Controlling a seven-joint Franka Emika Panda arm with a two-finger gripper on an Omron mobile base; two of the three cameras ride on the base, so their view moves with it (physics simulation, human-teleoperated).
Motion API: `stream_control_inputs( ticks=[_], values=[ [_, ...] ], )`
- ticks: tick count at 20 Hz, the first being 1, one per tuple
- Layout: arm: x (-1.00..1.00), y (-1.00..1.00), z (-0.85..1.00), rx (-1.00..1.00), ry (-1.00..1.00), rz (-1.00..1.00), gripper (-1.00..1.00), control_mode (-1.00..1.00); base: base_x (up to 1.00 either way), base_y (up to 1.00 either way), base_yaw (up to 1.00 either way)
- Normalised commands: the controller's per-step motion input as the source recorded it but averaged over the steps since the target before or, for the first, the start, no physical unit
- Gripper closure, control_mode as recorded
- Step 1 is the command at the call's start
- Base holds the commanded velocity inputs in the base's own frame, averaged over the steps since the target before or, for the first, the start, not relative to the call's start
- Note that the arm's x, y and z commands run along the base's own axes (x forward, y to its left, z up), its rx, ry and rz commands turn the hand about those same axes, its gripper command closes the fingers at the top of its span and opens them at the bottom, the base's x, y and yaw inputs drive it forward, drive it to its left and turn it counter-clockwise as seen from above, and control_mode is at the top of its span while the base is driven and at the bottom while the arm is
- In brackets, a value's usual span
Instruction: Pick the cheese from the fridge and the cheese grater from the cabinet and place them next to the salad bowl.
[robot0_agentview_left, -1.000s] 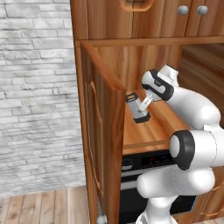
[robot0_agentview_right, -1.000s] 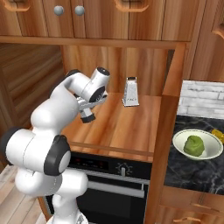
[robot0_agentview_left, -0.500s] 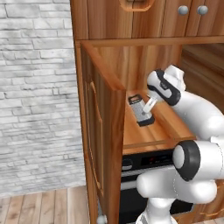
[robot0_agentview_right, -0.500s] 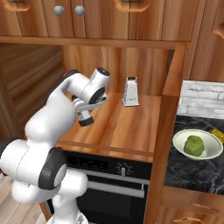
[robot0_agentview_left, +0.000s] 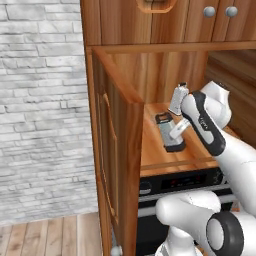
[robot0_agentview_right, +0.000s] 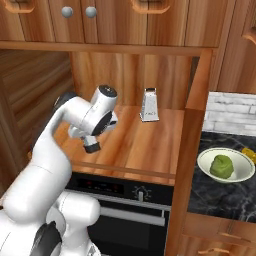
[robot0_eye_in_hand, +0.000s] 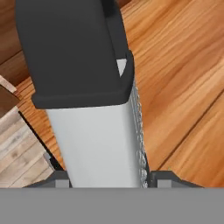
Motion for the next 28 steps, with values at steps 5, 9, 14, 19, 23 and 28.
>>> stream_control_inputs(
  ticks=[5, 9, 14, 19, 23, 28],
  values=[
    [-0.63, 0.0, 0.4, 0.0, -0.07, -0.24, 1.0, -1.0, 0.0, 0.0, 0.0],
    [-0.84, -0.02, 0.54, 0.01, -0.08, -0.27, 1.0, -1.0, 0.0, 0.0, 0.0],
    [-0.86, 0.0, 0.66, 0.0, 0.0, -0.25, 1.0, -1.0, 0.0, 0.0, 0.0],
    [-0.69, 0.0, 0.5, 0.0, -0.04, -0.19, 1.0, -1.0, 0.0, 0.0, 0.0],
    [-1.0, 0.0, 0.77, 0.0, -0.13, -0.13, 1.0, -1.0, 0.0, 0.0, 0.0],
    [-0.87, 0.0, 0.67, 0.01, -0.18, -0.08, 1.0, -1.0, 0.0, 0.0, 0.0]
  ],
)
